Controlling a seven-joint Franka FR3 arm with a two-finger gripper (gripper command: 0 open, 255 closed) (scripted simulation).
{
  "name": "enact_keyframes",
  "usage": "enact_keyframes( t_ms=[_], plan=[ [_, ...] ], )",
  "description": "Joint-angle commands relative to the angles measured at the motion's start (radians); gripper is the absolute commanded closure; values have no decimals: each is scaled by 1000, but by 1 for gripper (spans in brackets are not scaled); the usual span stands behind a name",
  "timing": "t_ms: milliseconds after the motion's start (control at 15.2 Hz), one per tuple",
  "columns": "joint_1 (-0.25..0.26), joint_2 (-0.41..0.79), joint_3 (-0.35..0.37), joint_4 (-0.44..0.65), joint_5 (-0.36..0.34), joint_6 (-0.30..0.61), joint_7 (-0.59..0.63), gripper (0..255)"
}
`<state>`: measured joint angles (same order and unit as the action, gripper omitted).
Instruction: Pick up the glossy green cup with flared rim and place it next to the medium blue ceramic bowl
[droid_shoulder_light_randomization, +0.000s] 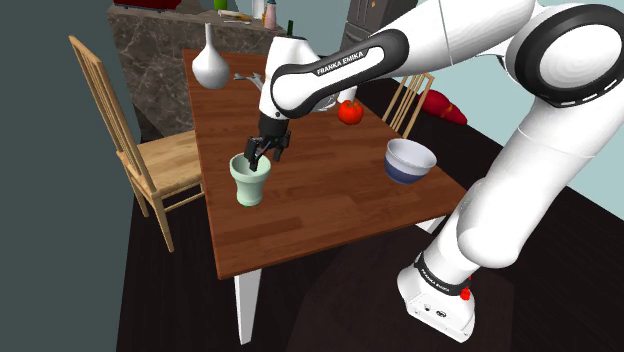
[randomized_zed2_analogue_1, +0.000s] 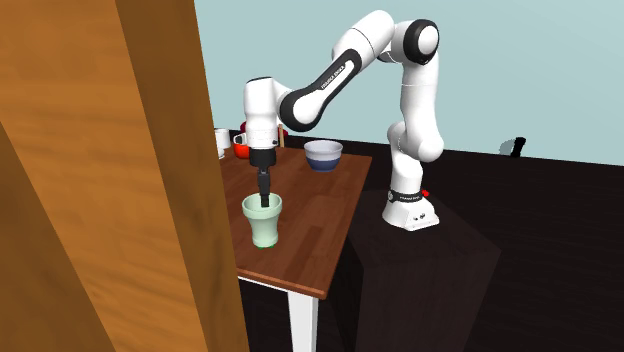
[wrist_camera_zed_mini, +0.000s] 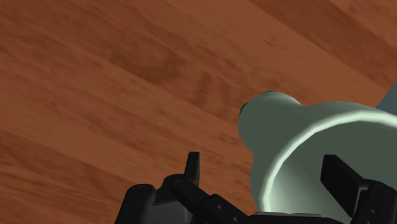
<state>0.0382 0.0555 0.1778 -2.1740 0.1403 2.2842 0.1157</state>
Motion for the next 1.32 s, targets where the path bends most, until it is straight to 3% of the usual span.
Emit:
enact_keyframes(
  t_ms=[0,132,198,792,1254],
  plan=[
    [0,0,0,0,0,0,0,0],
    [0,0,0,0,0,0,0,0],
    [0,0,0,0,0,0,0,255],
    [0,0,0,0,0,0,0,255],
    [-2,-45,-2,46,0,-90,7,255]
  ],
)
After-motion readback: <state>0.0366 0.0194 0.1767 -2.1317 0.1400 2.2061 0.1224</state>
